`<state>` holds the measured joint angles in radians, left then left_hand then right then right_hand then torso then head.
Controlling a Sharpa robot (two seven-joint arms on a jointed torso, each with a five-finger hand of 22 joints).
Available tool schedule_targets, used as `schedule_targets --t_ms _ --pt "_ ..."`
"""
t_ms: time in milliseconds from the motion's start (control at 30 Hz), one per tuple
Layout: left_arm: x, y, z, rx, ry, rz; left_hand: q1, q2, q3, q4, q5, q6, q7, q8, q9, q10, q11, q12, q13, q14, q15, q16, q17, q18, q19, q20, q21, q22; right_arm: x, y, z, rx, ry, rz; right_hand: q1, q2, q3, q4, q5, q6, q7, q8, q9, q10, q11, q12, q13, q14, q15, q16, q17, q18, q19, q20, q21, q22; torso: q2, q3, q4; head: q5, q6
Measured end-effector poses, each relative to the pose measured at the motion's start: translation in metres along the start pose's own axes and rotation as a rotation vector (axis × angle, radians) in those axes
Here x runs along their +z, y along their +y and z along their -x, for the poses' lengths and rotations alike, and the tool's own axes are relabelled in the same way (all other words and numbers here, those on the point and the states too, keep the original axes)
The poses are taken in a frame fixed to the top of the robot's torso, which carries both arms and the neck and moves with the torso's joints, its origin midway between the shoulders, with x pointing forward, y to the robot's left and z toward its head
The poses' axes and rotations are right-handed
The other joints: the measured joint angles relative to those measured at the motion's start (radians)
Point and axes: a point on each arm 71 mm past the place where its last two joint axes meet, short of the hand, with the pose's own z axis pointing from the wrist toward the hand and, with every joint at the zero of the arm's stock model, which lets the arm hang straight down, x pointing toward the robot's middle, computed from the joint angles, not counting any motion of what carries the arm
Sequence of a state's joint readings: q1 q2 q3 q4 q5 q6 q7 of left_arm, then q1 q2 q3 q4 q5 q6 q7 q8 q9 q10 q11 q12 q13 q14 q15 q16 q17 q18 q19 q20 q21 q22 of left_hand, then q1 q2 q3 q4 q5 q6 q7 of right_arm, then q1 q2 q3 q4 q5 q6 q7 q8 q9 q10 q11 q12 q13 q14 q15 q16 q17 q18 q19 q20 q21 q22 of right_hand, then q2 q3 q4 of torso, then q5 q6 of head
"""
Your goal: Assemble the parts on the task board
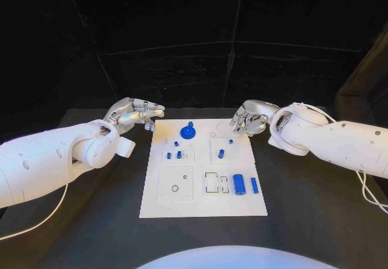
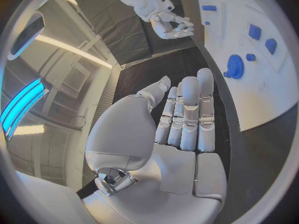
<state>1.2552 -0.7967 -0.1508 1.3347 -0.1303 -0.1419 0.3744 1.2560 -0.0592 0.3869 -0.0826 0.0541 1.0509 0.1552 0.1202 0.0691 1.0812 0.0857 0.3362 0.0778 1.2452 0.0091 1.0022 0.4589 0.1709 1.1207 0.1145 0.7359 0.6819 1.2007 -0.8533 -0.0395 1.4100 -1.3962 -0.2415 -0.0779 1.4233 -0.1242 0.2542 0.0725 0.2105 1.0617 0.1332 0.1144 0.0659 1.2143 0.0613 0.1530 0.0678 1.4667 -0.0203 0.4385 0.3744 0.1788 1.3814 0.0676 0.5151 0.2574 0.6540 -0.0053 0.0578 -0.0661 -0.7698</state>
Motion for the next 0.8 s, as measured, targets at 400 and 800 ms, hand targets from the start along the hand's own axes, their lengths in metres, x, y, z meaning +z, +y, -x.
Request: schedule_targets --t_ms 400,800 --pt "-0.006 -0.002 -0.008 -0.191 -0.008 -0.038 -0.005 0.005 -0.010 -0.001 0.000 -0.003 0.003 0.000 -0.001 0.000 0.000 0.000 -0.001 -0.003 0.004 -0.004 -0.008 0.000 0.000 0.000 -0.014 -0.009 0.003 0.013 -0.024 -0.205 0.045 0.000 -0.009 -0.017 0.042 0.029 -0.042 -0.001 0.003 -0.037 0.001 -0.036 0.015 -0.042 -0.003 0.000 0.000 0.282 0.228 0.000 -0.003 -0.003 0.204 0.188 0.000 -0.0006 0.0025 -0.014 -0.003" --pt "-0.007 -0.002 -0.010 -0.229 -0.009 -0.046 -0.005 0.005 -0.013 -0.004 0.000 -0.007 0.007 0.000 -0.001 -0.004 0.004 0.000 -0.002 -0.011 0.004 -0.004 -0.011 0.000 0.000 0.000 -0.019 -0.012 0.006 0.019 -0.037 -0.255 0.093 0.004 -0.005 -0.020 0.091 0.024 -0.042 0.011 0.008 -0.042 0.002 -0.035 0.015 -0.053 -0.003 0.000 0.000 0.471 0.403 -0.016 -0.007 0.007 0.400 0.399 0.000 -0.0006 0.0016 -0.010 -0.010"
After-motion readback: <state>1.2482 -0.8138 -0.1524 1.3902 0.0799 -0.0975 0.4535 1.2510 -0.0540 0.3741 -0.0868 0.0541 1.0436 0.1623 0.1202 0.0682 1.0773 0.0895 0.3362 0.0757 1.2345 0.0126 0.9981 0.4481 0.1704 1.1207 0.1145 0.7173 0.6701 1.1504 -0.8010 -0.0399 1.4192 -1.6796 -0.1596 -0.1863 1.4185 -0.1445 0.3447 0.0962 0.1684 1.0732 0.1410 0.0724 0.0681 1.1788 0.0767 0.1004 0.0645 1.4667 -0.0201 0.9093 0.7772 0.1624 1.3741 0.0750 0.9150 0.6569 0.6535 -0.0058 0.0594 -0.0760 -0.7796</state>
